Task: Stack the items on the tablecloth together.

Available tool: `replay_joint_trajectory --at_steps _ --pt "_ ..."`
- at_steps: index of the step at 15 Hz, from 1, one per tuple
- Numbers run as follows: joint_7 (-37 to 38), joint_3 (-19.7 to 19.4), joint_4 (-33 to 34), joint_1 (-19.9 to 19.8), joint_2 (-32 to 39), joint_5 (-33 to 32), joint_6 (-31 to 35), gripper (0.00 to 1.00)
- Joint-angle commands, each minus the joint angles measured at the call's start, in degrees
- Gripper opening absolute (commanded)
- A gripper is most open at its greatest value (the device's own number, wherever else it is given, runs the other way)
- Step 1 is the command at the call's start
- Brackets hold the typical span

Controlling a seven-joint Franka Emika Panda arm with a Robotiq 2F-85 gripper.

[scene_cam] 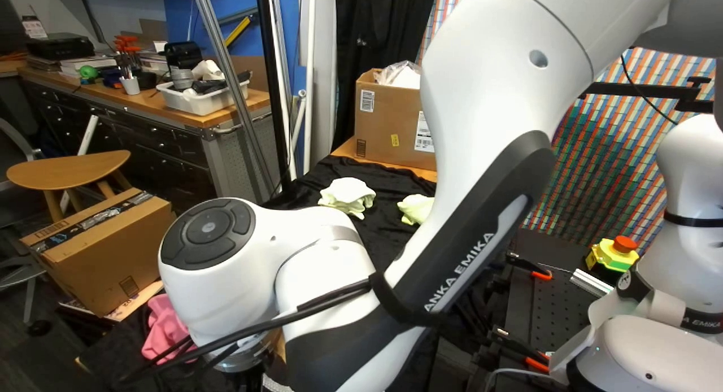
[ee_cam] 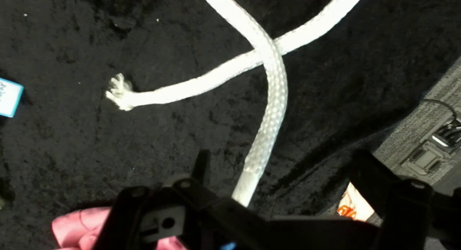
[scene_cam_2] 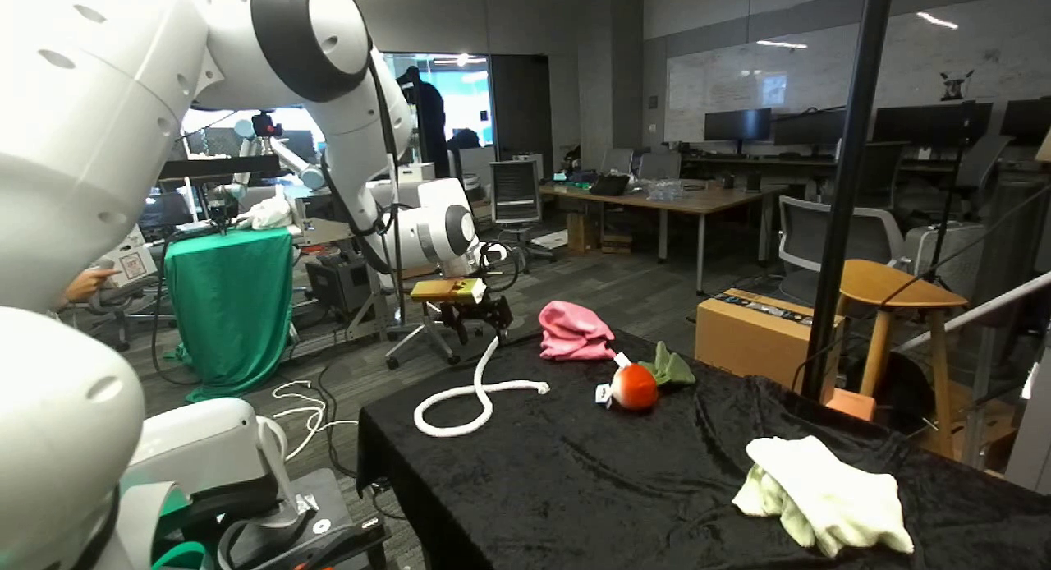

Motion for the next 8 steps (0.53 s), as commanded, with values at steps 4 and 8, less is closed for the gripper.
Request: replay_joint_trajectory --at_steps 4,8 --pt "2.0 -1.1 4.38 -0.16 2.62 -1.61 -3.59 1.0" --pt "1.76 -0.92 6.59 -0.85 4.86 -0.94 -4.09 1.0"
